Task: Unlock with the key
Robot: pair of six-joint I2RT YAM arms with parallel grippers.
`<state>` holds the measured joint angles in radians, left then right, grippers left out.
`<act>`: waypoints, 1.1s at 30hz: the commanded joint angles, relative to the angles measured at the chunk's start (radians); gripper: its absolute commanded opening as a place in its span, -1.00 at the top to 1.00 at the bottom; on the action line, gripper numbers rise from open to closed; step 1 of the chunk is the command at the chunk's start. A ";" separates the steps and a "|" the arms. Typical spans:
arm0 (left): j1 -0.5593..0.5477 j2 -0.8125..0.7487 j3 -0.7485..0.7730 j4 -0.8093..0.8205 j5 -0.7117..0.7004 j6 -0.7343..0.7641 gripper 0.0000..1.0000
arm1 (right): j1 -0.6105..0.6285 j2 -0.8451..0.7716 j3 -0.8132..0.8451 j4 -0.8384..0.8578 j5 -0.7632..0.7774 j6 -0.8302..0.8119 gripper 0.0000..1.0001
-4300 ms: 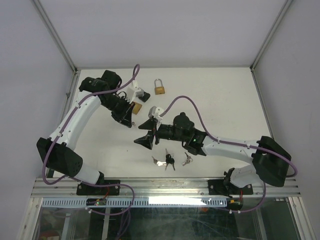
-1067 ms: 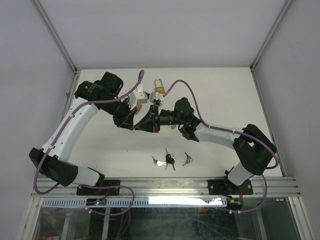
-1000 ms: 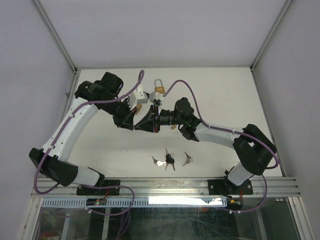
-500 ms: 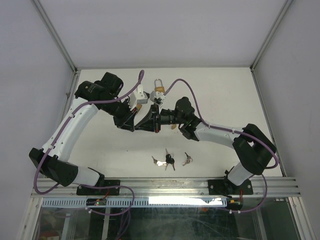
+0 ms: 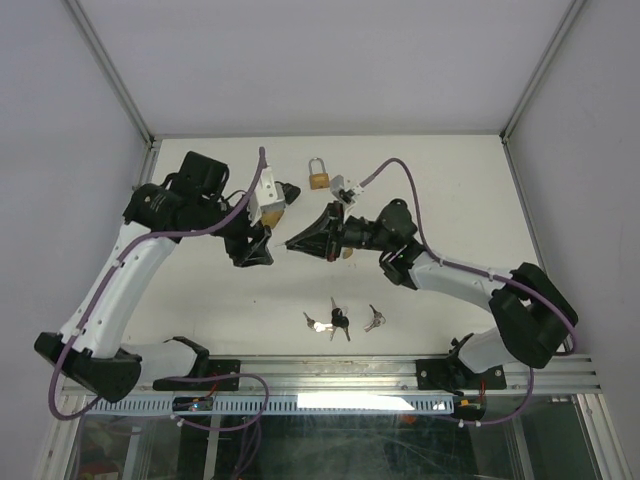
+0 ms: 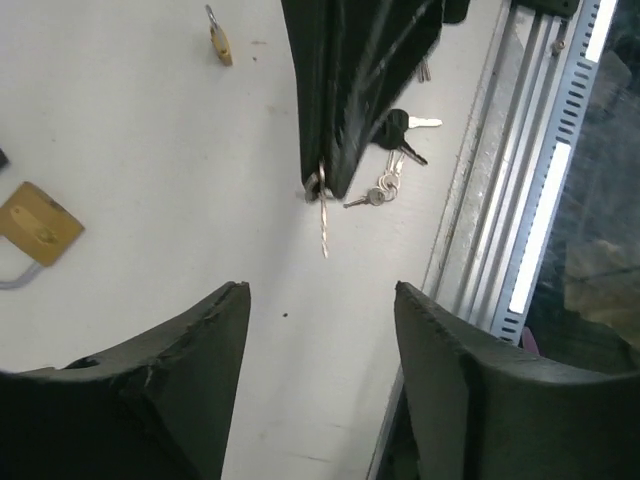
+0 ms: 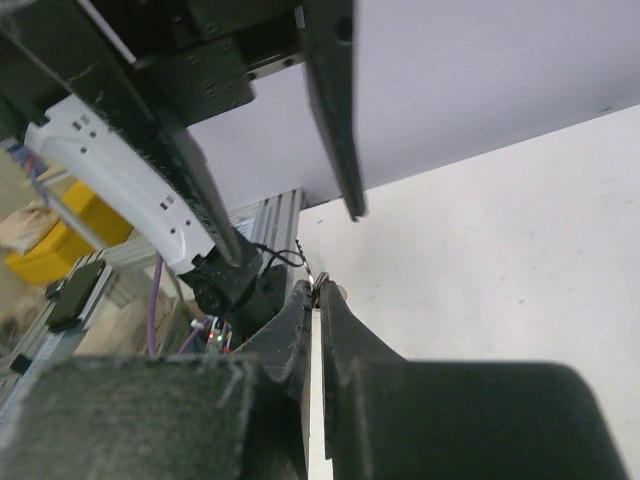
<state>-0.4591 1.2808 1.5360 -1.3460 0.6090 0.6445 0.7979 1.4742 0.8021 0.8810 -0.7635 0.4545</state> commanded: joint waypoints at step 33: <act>-0.380 0.613 -0.122 1.035 -0.621 -0.518 -0.85 | -0.515 -0.725 -0.274 -0.844 0.556 -0.209 1.00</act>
<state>-0.8223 1.8408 1.3094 -0.3576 0.0811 0.0467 0.3012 0.7666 0.5365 0.0044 -0.1757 0.2863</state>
